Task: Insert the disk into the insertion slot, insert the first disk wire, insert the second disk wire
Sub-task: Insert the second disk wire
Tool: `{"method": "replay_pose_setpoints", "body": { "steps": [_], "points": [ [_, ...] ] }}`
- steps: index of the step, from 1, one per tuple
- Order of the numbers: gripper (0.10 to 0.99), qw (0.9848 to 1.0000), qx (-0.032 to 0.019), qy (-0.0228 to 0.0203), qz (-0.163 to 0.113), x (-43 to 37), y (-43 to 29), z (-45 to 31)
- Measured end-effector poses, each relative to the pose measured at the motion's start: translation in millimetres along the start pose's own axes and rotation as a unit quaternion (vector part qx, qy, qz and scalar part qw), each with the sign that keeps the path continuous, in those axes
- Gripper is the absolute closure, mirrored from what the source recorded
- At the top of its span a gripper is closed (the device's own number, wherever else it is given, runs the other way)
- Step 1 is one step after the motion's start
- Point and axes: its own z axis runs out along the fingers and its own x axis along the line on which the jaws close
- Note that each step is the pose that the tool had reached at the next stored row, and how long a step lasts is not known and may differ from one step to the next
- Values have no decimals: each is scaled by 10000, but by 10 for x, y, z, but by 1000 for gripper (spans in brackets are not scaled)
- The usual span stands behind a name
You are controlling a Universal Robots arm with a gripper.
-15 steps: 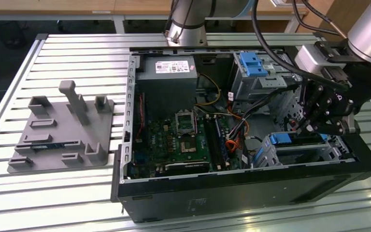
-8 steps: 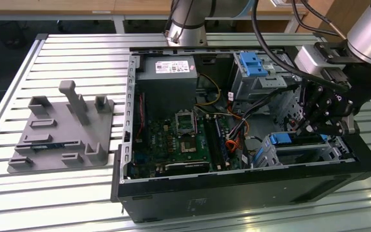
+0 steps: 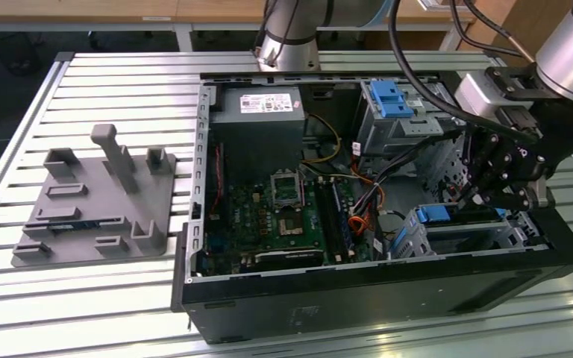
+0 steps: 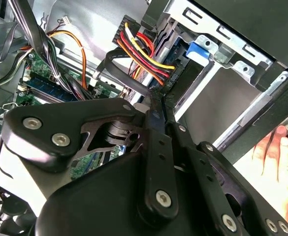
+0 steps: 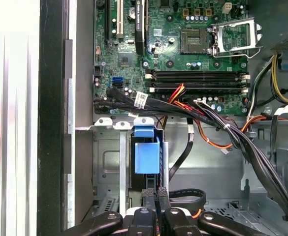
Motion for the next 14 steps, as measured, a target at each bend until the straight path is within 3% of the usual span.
{"method": "replay_pose_setpoints", "body": {
  "steps": [14],
  "points": [
    [941, 10000, -2, 2, -32, 25, -5, 43]
  ]
}}
